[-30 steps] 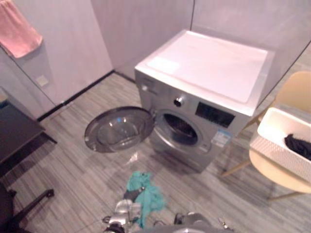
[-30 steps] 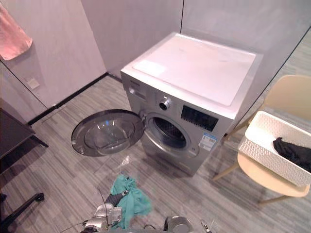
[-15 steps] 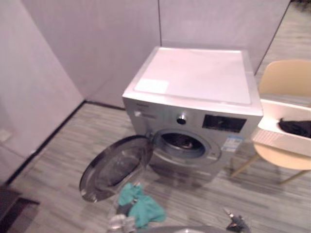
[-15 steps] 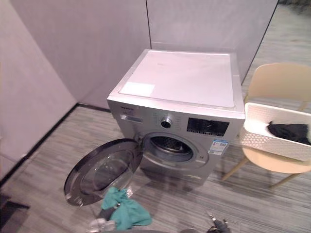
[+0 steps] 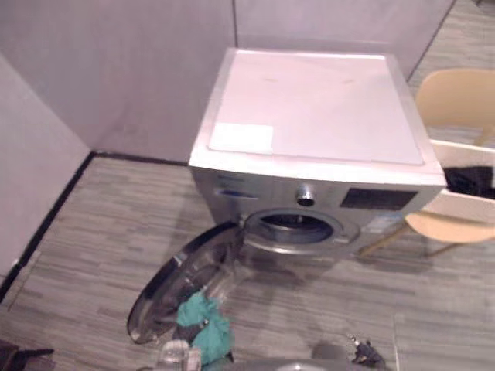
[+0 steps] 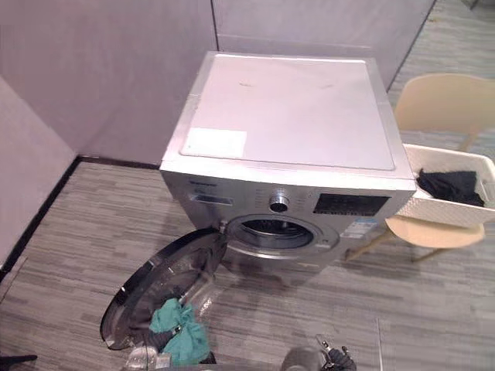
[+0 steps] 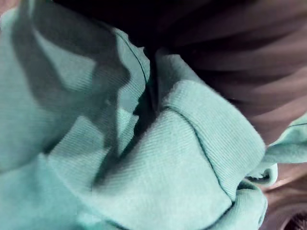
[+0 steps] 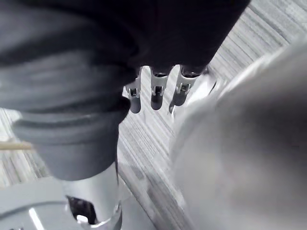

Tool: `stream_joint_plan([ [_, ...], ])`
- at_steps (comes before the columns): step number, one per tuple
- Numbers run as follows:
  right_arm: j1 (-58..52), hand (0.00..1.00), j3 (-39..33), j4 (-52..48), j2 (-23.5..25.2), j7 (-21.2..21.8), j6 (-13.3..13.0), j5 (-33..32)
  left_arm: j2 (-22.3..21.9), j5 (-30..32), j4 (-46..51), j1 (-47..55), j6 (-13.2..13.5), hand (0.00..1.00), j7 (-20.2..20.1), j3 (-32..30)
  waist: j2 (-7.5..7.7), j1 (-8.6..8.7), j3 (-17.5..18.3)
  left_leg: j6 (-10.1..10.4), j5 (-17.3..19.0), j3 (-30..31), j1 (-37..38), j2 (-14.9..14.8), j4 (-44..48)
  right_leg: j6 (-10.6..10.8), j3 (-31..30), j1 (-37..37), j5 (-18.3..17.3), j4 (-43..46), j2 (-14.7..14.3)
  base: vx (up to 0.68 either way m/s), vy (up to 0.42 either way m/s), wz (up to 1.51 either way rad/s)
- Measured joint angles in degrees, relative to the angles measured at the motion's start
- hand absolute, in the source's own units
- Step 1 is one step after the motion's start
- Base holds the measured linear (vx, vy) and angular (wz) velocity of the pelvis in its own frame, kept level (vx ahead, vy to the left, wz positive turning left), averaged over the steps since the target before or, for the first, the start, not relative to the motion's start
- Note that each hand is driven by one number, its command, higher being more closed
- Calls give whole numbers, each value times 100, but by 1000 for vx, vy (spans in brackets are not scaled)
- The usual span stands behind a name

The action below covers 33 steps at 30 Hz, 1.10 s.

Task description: Pick up the laundry basket with both hands and put the clothes into the washing machine.

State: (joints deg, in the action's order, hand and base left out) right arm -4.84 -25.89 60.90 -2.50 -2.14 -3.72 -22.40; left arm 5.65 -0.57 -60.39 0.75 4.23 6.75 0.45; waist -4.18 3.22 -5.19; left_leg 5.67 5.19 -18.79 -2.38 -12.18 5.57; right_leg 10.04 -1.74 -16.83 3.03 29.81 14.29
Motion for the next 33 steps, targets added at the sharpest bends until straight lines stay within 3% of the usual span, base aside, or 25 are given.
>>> stream_joint_plan([
  [1, 18, 0, 90, -1, 6, -10, 3, -3, 48, -6, 83, -83, 10, 100, 25, 2, 123, 48, -77, 10, -2, -91, 72, -49, -31, -60, 545, -102, -464, -149, 70, 20, -182, -19],
  [2, 36, 0, 200, -6, 5, -16, 3, -4, 96, -17, 134, -128, 8, 100, 75, 6, 222, 65, -94, 42, -10, -142, 84, -50, -44, -132, 862, -150, -494, -364, 76, 28, -213, -24],
  [3, 73, 0, 337, -60, 37, -24, 1, -6, 214, -65, 211, -246, 19, 100, 112, 5, 462, 61, -188, 156, -47, -217, 144, 35, -59, -364, 1350, -142, -287, -838, 88, 25, -212, -29],
  [4, 104, 0, 374, -76, 9, -27, -15, -6, 244, -109, 223, -319, 16, 100, 130, 10, 495, 38, -177, 211, -16, -245, 134, 36, -71, -342, 1433, -67, -371, -972, 81, 37, -263, -43],
  [5, 204, 0, 389, -131, -36, -38, -74, -5, 146, -114, 295, -427, 20, 100, 212, 78, 395, 50, -246, 272, -13, -285, 19, -53, -34, -346, 1422, -43, -378, -1282, -77, 20, -194, -29],
  [7, 280, 0, 373, -173, -197, -43, -144, -9, -23, -114, 457, -760, 40, 100, 222, 282, 270, 101, -518, 300, 4, -222, -211, -108, 261, -337, 1434, -26, -553, -1398, -128, -33, -168, 1],
  [8, 301, 0, 377, -172, -276, -52, -111, -23, -185, -156, 573, -1009, 62, 100, 233, 400, 157, 102, -707, 367, 54, -166, -393, -273, 582, -377, 1509, -65, -591, -1275, -177, -111, -201, 17],
  [9, 266, 0, 386, -177, -237, -86, -95, -37, -281, -220, 727, -1111, 117, 100, 238, 443, 167, 115, -777, 437, 141, -120, -543, -389, 852, -430, 1574, -130, -688, -1106, -224, -127, -179, 14],
  [11, 187, 0, 399, -431, -145, -128, -87, -73, -350, -429, 1136, -1244, 149, 100, 346, 621, 212, 102, -853, 479, 388, -35, -896, -625, 1373, -493, 1581, -375, -929, -648, -255, -142, -79, 7],
  [12, 185, 0, 451, -680, -87, -152, -90, -85, -362, -561, 1404, -1356, 178, 100, 368, 715, 330, 97, -933, 486, 512, 30, -1197, -734, 1757, -528, 1589, -659, -1057, -292, -244, -174, -82, 4],
  [16, 186, 0, 763, -1571, -4, -169, -228, -240, -474, -730, 2021, -1806, 192, 100, 496, 915, 537, 83, -1246, 477, 814, 234, -2089, -991, 2620, -570, 1564, -1423, -1171, 260, -253, -187, -43, -5],
  [21, 181, 0, 1138, -2215, 114, -299, -259, -432, -669, -900, 2063, -2546, 191, 100, 807, 864, 552, 87, -1389, 395, 974, 258, -2908, -1165, 3252, -589, 1402, -2241, -1159, 652, -256, -102, -10, -16],
  [26, 231, 0, 1492, -2787, 214, -329, -365, -636, -632, -1086, 2043, -3862, 191, 100, 1100, 370, 641, 102, -1608, 351, 1228, 275, -3911, -1457, 4121, -658, 1118, -3300, -1163, 1236, -384, -69, -12, -33],
  [30, 360, 0, 1514, -3001, 206, -405, -496, -708, -52, -1422, 1863, -5166, 172, 100, 1113, -67, 800, 249, -1838, 335, 1625, 269, -4673, -1830, 5025, -729, 892, -4176, -1216, 1806, -573, -69, -14, -44],
  [33, 355, 0, 1466, -3034, 206, -417, -518, -820, 450, -1704, 1704, -6048, 151, 100, 1099, -255, 831, 365, -1854, 272, 1842, 280, -5212, -2006, 5510, -729, 756, -4752, -1217, 2084, -660, -77, 0, -39],
])
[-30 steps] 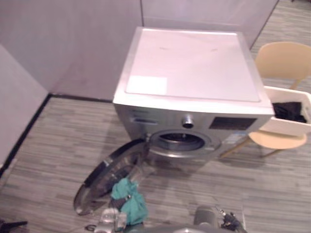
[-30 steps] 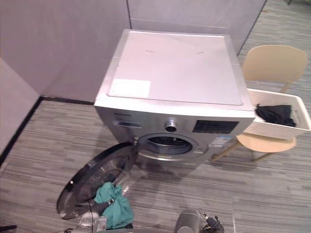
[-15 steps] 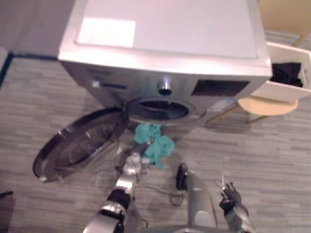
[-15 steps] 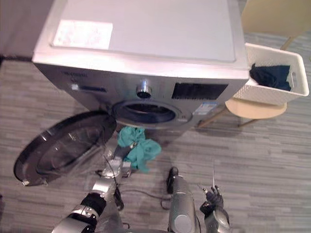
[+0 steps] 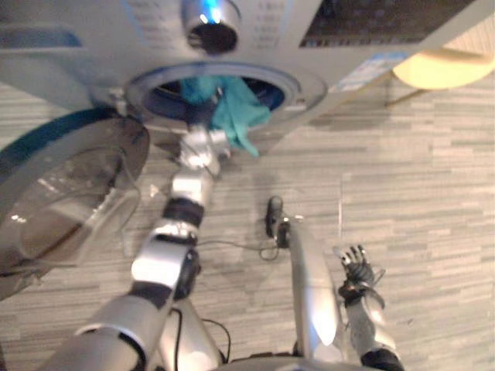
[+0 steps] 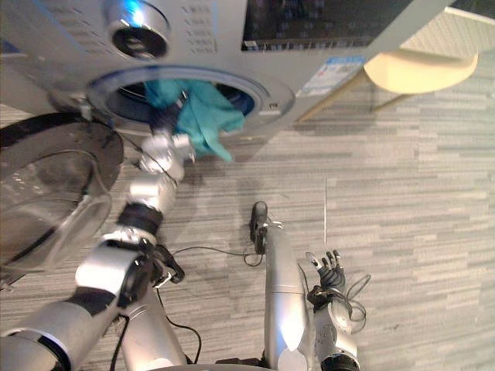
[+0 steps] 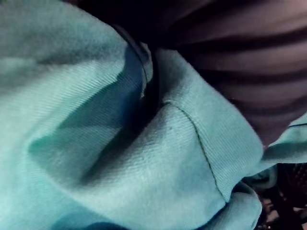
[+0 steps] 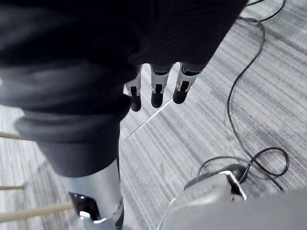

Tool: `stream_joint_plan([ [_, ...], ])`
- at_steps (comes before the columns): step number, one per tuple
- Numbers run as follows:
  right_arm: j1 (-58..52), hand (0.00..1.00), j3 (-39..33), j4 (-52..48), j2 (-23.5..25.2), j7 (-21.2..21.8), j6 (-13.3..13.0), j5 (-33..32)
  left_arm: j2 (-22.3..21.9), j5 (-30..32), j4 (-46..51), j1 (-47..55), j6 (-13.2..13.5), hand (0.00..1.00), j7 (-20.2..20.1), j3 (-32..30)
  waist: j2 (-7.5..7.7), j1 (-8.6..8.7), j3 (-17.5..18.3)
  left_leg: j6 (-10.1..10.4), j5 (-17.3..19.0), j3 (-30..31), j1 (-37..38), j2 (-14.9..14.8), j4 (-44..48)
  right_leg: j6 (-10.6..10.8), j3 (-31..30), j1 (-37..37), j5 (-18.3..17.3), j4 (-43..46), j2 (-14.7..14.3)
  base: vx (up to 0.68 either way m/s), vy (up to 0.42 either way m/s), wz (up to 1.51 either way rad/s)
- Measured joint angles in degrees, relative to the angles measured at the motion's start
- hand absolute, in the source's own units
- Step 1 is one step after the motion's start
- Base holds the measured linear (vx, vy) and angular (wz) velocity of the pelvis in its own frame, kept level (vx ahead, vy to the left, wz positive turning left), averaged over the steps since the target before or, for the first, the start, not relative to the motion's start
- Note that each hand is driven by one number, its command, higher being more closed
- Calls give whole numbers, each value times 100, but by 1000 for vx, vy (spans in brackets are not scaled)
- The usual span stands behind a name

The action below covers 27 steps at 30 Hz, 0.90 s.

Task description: Pick up the laundry basket with both hands and put the clothes into the washing machine.

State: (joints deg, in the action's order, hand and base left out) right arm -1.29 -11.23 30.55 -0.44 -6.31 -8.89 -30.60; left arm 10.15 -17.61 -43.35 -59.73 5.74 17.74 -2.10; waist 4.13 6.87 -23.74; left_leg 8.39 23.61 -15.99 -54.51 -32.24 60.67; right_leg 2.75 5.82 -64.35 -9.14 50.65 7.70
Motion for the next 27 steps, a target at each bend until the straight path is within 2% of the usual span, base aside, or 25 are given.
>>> stream_joint_plan([
  [2, -6, 0, -6, 15, 21, 2, -4, -90, 239, -362, -14, -390, 0, 100, 0, -86, 1, 52, -2, -29, 80, 1, -235, -74, 187, 2, -52, -234, 12, 63, -42, -46, 12, -27],
  [7, -15, 0, -369, 8, 248, 24, -60, -368, 682, -1016, -72, -1335, -7, 100, -24, -49, 3, 55, -2, -79, 157, 6, -748, -184, 427, 15, -84, -687, 104, 75, -114, -21, 16, -17],
  [12, -40, 0, -476, -32, 273, 42, -182, -719, 1482, -1077, -61, -2266, -4, 100, 11, 182, 61, 72, -48, -83, 158, -154, -928, -317, 456, 12, -160, -910, 266, -105, -266, 1, 10, -24],
  [14, -76, 0, -527, -46, 300, 74, -208, -820, 1647, -886, -38, -2351, -26, 100, 65, 324, 58, 69, -56, -83, 158, -199, -985, -379, 525, 9, -180, -990, 275, -97, -310, 12, 10, -19],
  [15, -85, 0, -621, -71, 316, 131, -228, -852, 1816, -656, -7, -2508, -53, 100, 166, 502, 53, 65, -152, -83, 158, -221, -975, -387, 556, 9, -212, -1002, 275, -71, -320, 10, 11, -11],
  [17, -147, 0, -698, -77, 315, 158, -312, -968, 2023, 314, 194, -2580, -88, 100, 475, 736, 60, 45, -305, -84, 159, -251, -982, -385, 567, 11, -242, -1037, 279, -50, -317, 3, 3, -2],
  [19, -321, 0, -814, -167, 316, 173, -378, -1041, 2384, 1787, 292, -2868, -374, 100, 778, 1494, 69, -6, -396, -87, 159, -300, -1072, -357, 584, 0, -275, -1181, 286, 21, -278, -4, -1, 5],
  [20, -323, 0, -851, -169, 315, 172, -385, -1043, 2448, 2251, 292, -2903, -438, 100, 850, 1583, 69, 2, -397, -89, 160, -292, -1097, -359, 599, -6, -272, -1196, 291, 25, -277, 0, 0, 0],
  [21, -340, 0, -874, -195, 278, 173, -437, -1049, 2480, 3007, 289, -2907, -556, 100, 890, 1655, 69, 7, -397, -94, 162, -291, -1110, -365, 627, -8, -275, -1200, 302, 26, -275, 0, 0, 0],
  [23, -379, 0, -875, -316, 210, 210, -499, -1066, 2490, 3593, 290, -2918, -597, 100, 853, 1806, 69, 14, -397, -105, 167, -313, -1106, -361, 645, 9, -292, -1185, 341, -2, -267, 0, 0, 0],
  [24, -379, 0, -875, -363, 204, 234, -527, -1101, 2491, 3629, 290, -2922, -597, 100, 849, 1819, 69, 18, -397, -131, 180, -321, -1099, -360, 645, 15, -295, -1179, 352, -16, -267, -19, 26, -3],
  [25, -379, 0, -875, -430, 200, 272, -562, -1163, 2491, 3630, 290, -2929, -605, 0, 848, 1818, 69, 24, -397, -156, 193, -339, -1091, -361, 644, 20, -304, -1175, 374, -38, -269, -20, 21, -6],
  [27, -380, 0, -874, -522, 169, 286, -594, -1166, 2506, 3634, 288, -2932, -684, 0, 845, 1812, 69, 23, -397, -161, 195, -412, -1065, -364, 631, 34, -339, -1169, 466, -139, -285, -31, 28, -10],
])
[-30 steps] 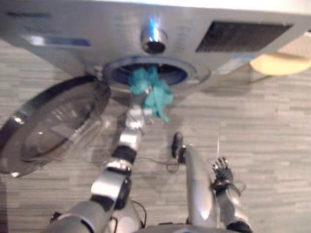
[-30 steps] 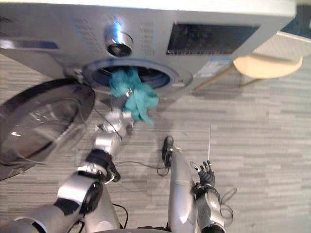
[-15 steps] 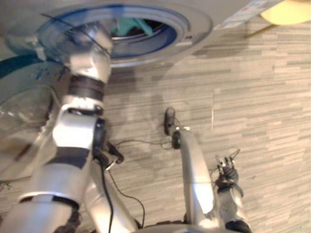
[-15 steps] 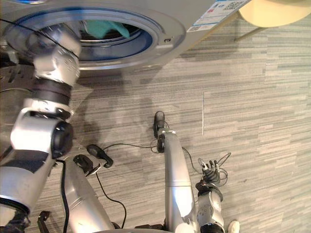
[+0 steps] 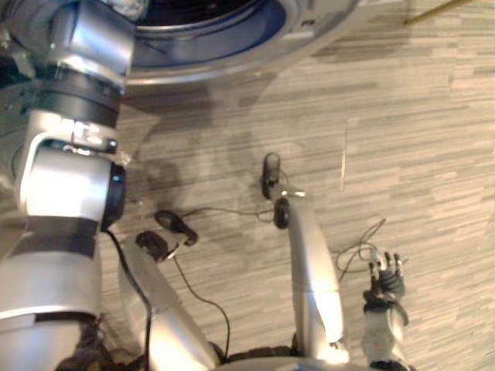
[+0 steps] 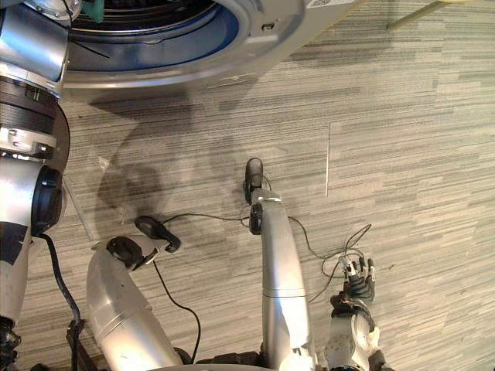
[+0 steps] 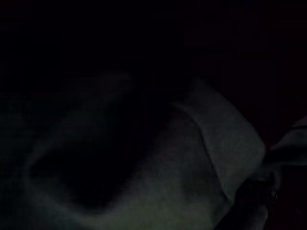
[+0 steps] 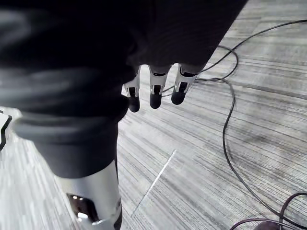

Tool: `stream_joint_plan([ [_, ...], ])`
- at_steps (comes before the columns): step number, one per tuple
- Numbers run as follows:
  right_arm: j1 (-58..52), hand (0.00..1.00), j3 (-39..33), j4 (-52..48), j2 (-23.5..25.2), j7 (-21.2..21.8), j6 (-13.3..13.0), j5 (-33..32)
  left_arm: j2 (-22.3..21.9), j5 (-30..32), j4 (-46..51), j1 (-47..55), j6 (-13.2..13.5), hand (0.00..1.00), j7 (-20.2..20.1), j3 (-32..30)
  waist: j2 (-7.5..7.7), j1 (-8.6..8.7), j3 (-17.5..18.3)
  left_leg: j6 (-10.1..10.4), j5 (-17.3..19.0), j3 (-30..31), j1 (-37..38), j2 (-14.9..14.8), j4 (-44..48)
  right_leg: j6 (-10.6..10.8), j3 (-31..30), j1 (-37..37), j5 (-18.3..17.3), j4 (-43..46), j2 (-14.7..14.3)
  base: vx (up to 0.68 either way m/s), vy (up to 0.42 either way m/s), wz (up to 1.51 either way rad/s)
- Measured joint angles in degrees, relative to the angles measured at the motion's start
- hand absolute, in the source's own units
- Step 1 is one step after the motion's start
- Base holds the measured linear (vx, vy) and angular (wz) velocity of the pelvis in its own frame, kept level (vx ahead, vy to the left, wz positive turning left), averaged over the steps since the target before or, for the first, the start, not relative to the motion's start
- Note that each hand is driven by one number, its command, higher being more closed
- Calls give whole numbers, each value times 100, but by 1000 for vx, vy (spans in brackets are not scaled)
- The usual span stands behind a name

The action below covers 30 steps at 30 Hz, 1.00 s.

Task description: Pick up the laundry basket with both hands and put the clothes into the washing machine.

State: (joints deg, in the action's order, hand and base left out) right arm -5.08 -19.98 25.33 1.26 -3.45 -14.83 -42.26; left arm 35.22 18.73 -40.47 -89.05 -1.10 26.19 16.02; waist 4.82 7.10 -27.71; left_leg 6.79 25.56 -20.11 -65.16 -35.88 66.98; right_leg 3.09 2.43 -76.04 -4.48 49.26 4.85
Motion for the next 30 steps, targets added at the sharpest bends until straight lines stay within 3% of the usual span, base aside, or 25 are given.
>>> stream_joint_plan([
  [10, -116, 0, -1, -3, -11, -163, -16, 27, -43, -57, -79, 1, -86, 0, -124, -331, 2, 35, 1, -54, -26, -187, 118, -26, -296, 104, -49, 303, 532, -924, -169, -38, 61, -14],
  [23, -171, 0, -1, 30, 16, -404, -20, 290, -180, -696, -241, 37, -78, 0, -135, -948, 3, 92, 2, -75, -38, -215, 185, -115, -335, 93, -46, 408, 645, -1106, -265, -15, 50, -4],
  [30, -175, 0, -1, 145, 49, -387, 29, 285, -335, -1485, -312, 193, 53, 0, -501, -1215, 6, 122, 4, -117, -86, -209, 260, -108, -426, 83, 13, 498, 651, -1156, -259, -11, 33, 2],
])
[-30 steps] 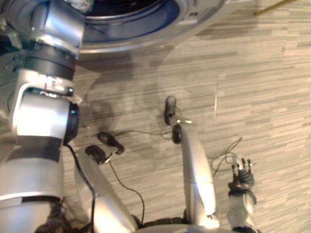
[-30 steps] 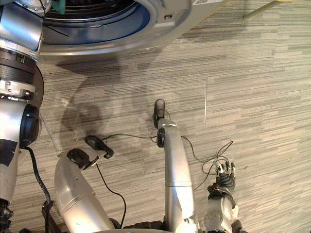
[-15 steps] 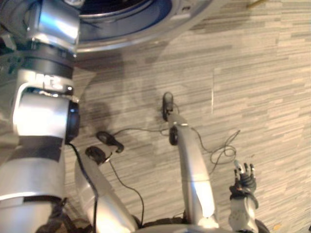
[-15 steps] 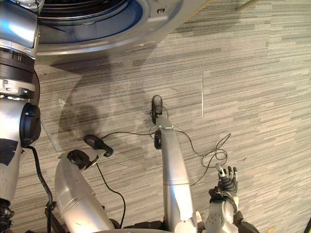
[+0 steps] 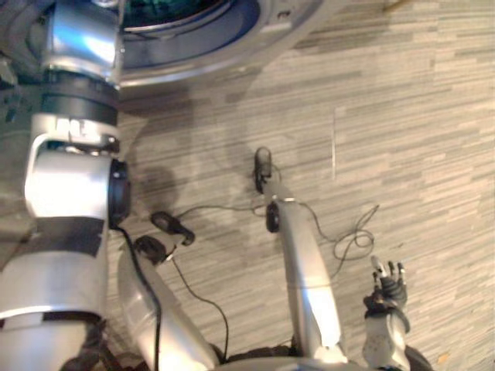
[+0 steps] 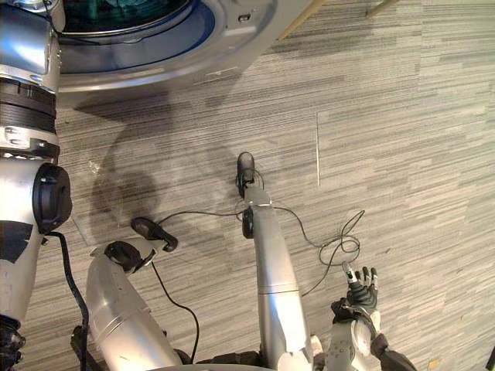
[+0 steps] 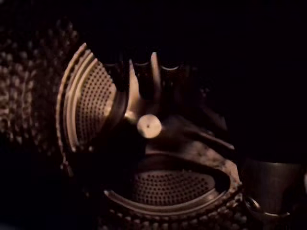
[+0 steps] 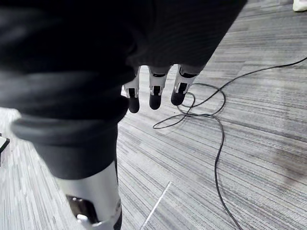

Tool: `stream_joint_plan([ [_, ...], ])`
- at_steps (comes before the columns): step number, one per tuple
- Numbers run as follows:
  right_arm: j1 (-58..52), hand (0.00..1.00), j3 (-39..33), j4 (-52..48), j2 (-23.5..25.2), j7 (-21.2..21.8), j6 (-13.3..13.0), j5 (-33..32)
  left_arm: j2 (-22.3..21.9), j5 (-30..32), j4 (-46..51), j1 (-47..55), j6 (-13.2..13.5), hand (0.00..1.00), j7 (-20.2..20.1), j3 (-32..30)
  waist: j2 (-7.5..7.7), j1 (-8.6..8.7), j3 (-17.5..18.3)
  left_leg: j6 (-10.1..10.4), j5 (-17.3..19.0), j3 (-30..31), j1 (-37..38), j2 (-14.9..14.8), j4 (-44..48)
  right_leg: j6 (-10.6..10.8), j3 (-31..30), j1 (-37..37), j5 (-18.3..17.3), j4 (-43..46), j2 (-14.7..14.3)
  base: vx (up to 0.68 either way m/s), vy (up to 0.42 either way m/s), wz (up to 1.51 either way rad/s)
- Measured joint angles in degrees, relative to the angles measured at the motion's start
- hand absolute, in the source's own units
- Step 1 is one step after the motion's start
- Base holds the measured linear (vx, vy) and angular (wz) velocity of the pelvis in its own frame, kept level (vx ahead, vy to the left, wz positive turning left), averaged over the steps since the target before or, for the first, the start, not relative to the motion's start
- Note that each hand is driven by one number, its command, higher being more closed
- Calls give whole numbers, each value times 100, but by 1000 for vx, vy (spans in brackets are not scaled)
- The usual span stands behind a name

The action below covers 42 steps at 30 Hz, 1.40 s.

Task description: Pick up the laundry basket with both hands and put the clothes into the washing machine.

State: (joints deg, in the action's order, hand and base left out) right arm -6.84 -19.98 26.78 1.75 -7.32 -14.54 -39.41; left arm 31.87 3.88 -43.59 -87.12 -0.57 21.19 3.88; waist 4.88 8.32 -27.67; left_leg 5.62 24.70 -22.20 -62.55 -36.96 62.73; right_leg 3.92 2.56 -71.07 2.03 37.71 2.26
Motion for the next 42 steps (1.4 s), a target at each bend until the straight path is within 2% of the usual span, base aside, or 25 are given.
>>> stream_joint_plan([
  [2, 0, 0, 11, 4, 7, 9, 23, -4, -4, -249, -69, 87, 69, 0, -3, -136, 0, -2, 0, 11, -13, 1, 21, 5, -26, 0, 11, 21, 0, -10, 1, -5, 15, 2],
  [6, 0, 0, 13, 89, 10, 13, 50, -32, -28, -1142, -326, 387, 136, 0, -23, -391, -8, -28, 7, 36, -78, 73, 52, 30, -112, -5, 72, 136, 0, -78, 5, -9, 41, 7],
  [10, -30, 0, 20, 116, 13, 7, 128, -31, -290, -1853, -399, 1064, 289, 0, -103, -719, -28, -110, 17, 53, -172, 94, 145, 148, -262, -34, 132, 229, -20, -98, 75, -10, 40, 15],
  [13, -30, 0, 34, 135, 10, 7, 137, -28, -732, -2033, -412, 1959, 347, 0, -125, -1095, -42, -145, 39, 77, -233, 186, 294, 220, -371, -73, 208, 447, -49, -108, 132, -10, 44, 25],
  [16, -15, 0, 36, 190, -14, 6, 140, -23, -1435, -2045, -420, 2798, 474, 0, -147, -1318, -44, -172, 46, 58, -342, 191, 563, 424, -597, -80, 230, 708, -101, -134, 302, -23, 46, 40],
  [18, 64, 0, 69, 396, -56, -18, 156, -12, -2106, -2003, -524, 3459, 478, 0, -167, -1339, -49, -205, 50, 58, -410, 194, 944, 638, -865, -64, 267, 1078, -140, -216, 443, -13, 45, 44],
  [21, 189, 0, 112, 656, -95, -57, 222, 86, -2790, -2004, -825, 4398, 452, 0, -223, -1103, -80, -271, 107, 60, -543, 127, 1560, 922, -1302, -34, 298, 1657, -161, -429, 604, 4, 33, 42],
  [23, 290, 0, 344, 867, -226, -153, 282, 187, -3195, -1961, -973, 5212, 414, 0, -300, -507, -178, -300, 299, 64, -653, 108, 2000, 1116, -1630, -1, 352, 2122, -178, -626, 719, 49, 61, 45],
  [24, 309, 0, 447, 897, -231, -167, 318, 196, -3320, -1882, -1002, 5656, 416, 0, -395, -196, -204, -329, 421, 68, -714, 59, 2333, 1229, -1841, 17, 360, 2412, -190, -719, 801, 71, 61, 36],
  [27, 305, 0, 538, 1066, -222, -173, 384, 327, -3556, -1766, -1002, 6369, 456, 0, -536, 185, -304, -424, 654, 75, -839, 4, 3001, 1432, -2303, 71, 445, 3096, -168, -1048, 917, 90, 59, 35],
  [28, 282, 0, 534, 1308, -220, -172, 395, 413, -3609, -1706, -1006, 6759, 535, 0, -647, 335, -356, -447, 832, 69, -965, 11, 3379, 1600, -2656, 109, 572, 3540, -150, -1294, 1012, 80, 48, 53],
  [31, 193, 0, 527, 1687, -204, -128, 496, 514, -3572, -1473, -1053, 7308, 604, 0, -820, 335, -370, -473, 1174, 81, -1216, 25, 4008, 1900, -3357, 176, 834, 4251, -108, -1731, 1192, 86, 33, 55],
  [34, 71, 0, 415, 2100, -224, -95, 605, 647, -3284, -1171, -1133, 7787, 610, 0, -916, 331, -397, -504, 1550, 139, -1542, 70, 4578, 2219, -4154, 255, 1032, 4854, -57, -2198, 1310, 102, 6, 41],
  [36, 79, 0, 124, 2796, -346, 24, 731, 900, -3019, -832, -1465, 8106, 604, 0, -1114, 233, -500, -462, 1884, 172, -1908, 276, 5148, 2515, -5035, 340, 1349, 5529, 110, -2874, 1323, 188, 0, 55],
  [39, 96, 0, -43, 3187, -436, 163, 860, 1108, -2826, -671, -1797, 8360, 577, 0, -1259, -127, -538, -471, 2092, 178, -2174, 309, 5608, 2665, -5601, 372, 1518, 6026, 300, -3387, 1263, 135, 32, 20],
  [42, 106, 0, -197, 3403, -447, 274, 893, 1256, -2712, -448, -2035, 8629, 496, 0, -1383, -463, -524, -467, 2358, 214, -2240, 305, 5974, 2723, -5956, 390, 1601, 6379, 332, -3664, 1209, 132, 24, 4],
])
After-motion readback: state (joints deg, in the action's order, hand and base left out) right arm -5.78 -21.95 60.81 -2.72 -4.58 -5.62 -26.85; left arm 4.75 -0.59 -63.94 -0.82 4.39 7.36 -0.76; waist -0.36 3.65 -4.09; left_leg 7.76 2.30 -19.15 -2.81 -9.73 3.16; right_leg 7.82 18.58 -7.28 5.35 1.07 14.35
